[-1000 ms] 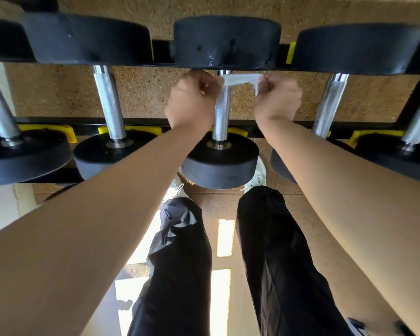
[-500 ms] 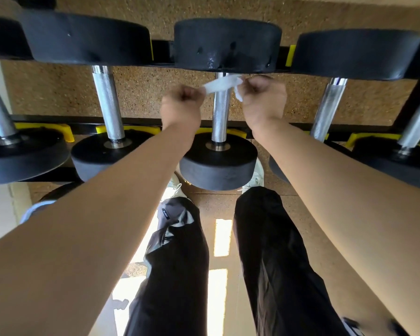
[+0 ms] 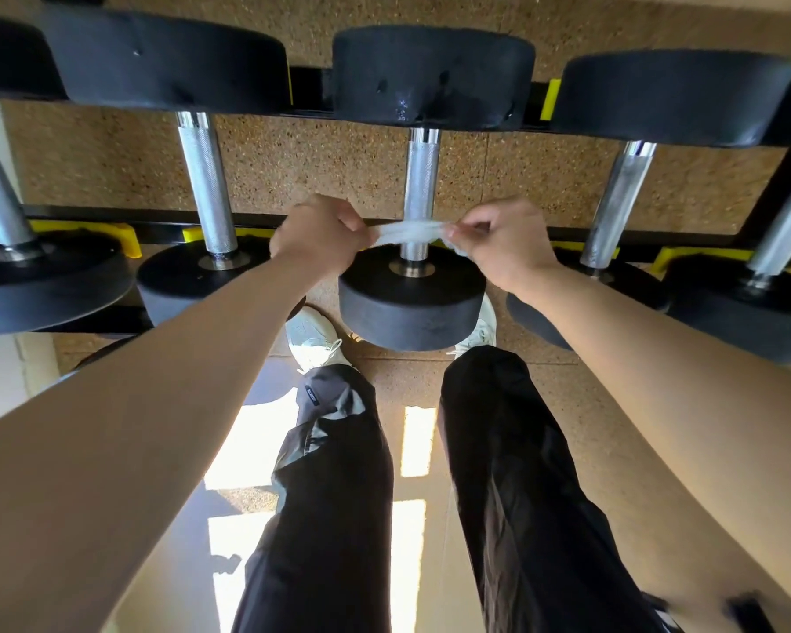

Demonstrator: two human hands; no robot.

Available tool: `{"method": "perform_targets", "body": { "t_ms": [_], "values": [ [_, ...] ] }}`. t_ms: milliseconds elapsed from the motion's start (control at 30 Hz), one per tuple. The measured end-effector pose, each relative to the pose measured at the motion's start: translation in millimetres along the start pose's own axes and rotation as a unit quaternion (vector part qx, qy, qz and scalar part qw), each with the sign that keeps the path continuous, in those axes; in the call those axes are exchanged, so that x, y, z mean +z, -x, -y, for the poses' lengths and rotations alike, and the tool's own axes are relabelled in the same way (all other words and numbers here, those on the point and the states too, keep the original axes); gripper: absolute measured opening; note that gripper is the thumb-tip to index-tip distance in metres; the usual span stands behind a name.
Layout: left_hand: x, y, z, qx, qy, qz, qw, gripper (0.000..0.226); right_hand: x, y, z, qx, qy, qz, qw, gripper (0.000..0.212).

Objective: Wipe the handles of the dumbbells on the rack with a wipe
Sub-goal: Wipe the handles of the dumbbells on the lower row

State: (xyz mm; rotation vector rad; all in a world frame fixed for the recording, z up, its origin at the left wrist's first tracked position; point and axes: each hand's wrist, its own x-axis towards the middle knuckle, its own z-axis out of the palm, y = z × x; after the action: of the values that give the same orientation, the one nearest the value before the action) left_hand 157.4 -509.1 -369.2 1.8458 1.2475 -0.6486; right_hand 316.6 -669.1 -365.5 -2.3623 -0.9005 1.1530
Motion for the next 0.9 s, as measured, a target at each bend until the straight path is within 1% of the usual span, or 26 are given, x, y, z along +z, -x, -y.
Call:
{"method": "perform_targets", "body": {
  "t_ms": [67, 100, 133, 200, 267, 300, 333, 400, 433, 467, 500, 567, 633, 700, 767, 800, 833, 900],
  "values": [
    [-0.4, 5.1, -2.5, 0.048, 0.006, 0.041, 0.998, 0.018, -1.6, -1.7, -9.4, 0.046, 0.015, -0.005, 0.999, 0.023],
    [-1.1, 7.7, -3.9, 0.056, 0.003, 0.052, 0.997, 0.016, -1.5, -1.2, -11.1, 0.058, 0.023, 0.008, 0.998, 0.023],
    [-2.3, 8.4, -3.4, 0.049, -0.021, 0.051, 0.997, 0.014, 0.0, 0.5, -9.1, 0.056, 0.028, 0.03, 0.998, 0.023],
    [-4.9, 6.7, 3.0, 0.007, -0.099, 0.017, 0.995, 0.014, 5.5, 5.4, 2.6, 0.013, 0.037, 0.072, 0.997, 0.025],
    [-7.6, 5.9, 7.4, -0.025, -0.131, -0.012, 0.991, 0.016, 10.4, 8.6, 11.4, -0.018, 0.044, 0.08, 0.996, 0.026],
    [-7.1, 6.0, 6.2, -0.018, -0.123, -0.01, 0.992, 0.014, 10.5, 7.5, 10.2, -0.017, 0.053, 0.075, 0.996, 0.026],
    [-5.7, 6.4, 2.5, 0.009, -0.104, 0.012, 0.995, 0.012, 9.0, 5.4, 5.6, -0.003, 0.068, 0.071, 0.995, 0.025],
    [-1.6, 11.5, -7.7, 0.083, -0.053, 0.09, 0.991, 0.01, 2.3, 2.4, -8.3, 0.057, 0.095, 0.057, 0.992, 0.021],
    [-0.8, 15.1, -11.8, 0.104, -0.031, 0.113, 0.988, 0.01, -1.8, 2.0, -15.5, 0.089, 0.096, 0.046, 0.99, 0.019],
    [-1.2, 15.9, -13.0, 0.112, -0.011, 0.11, 0.988, 0.008, -6.7, 2.2, -20.9, 0.113, 0.086, 0.026, 0.989, 0.018],
    [-1.6, 13.6, -11.1, 0.105, 0.015, 0.088, 0.99, 0.006, -12.8, 2.8, -25.1, 0.13, 0.069, -0.002, 0.989, 0.019],
    [-3.5, 4.4, -3.1, 0.057, 0.09, 0.024, 0.994, 0.005, -26.8, 3.1, -29.1, 0.155, 0.019, -0.07, 0.985, 0.018],
    [-5.0, -3.3, 0.6, 0.005, 0.173, -0.014, 0.985, 0.009, -39.3, 0.3, -29.7, 0.179, -0.045, -0.132, 0.974, 0.013],
    [-5.6, -10.6, -3.4, -0.007, 0.234, -0.011, 0.972, 0.014, -43.2, -3.2, -21.9, 0.178, -0.101, -0.154, 0.967, 0.017],
    [-4.7, -17.3, -11.3, 0.008, 0.274, 0.006, 0.962, 0.025, -36.3, -8.3, -6.1, 0.154, -0.153, -0.133, 0.967, 0.021],
    [-4.6, -19.3, -15.6, 0.021, 0.284, 0.014, 0.958, 0.034, -30.4, -12.6, 2.6, 0.14, -0.171, -0.111, 0.969, 0.022],
    [-4.9, -20.8, -19.9, 0.038, 0.283, 0.017, 0.958, 0.046, -24.2, -17.6, 10.2, 0.13, -0.186, -0.088, 0.97, 0.023],
    [-4.3, -25.6, -27.3, 0.089, 0.231, 0.03, 0.968, 0.064, -14.3, -25.4, 24.0, 0.119, -0.22, -0.037, 0.967, 0.024]
  ]
}}
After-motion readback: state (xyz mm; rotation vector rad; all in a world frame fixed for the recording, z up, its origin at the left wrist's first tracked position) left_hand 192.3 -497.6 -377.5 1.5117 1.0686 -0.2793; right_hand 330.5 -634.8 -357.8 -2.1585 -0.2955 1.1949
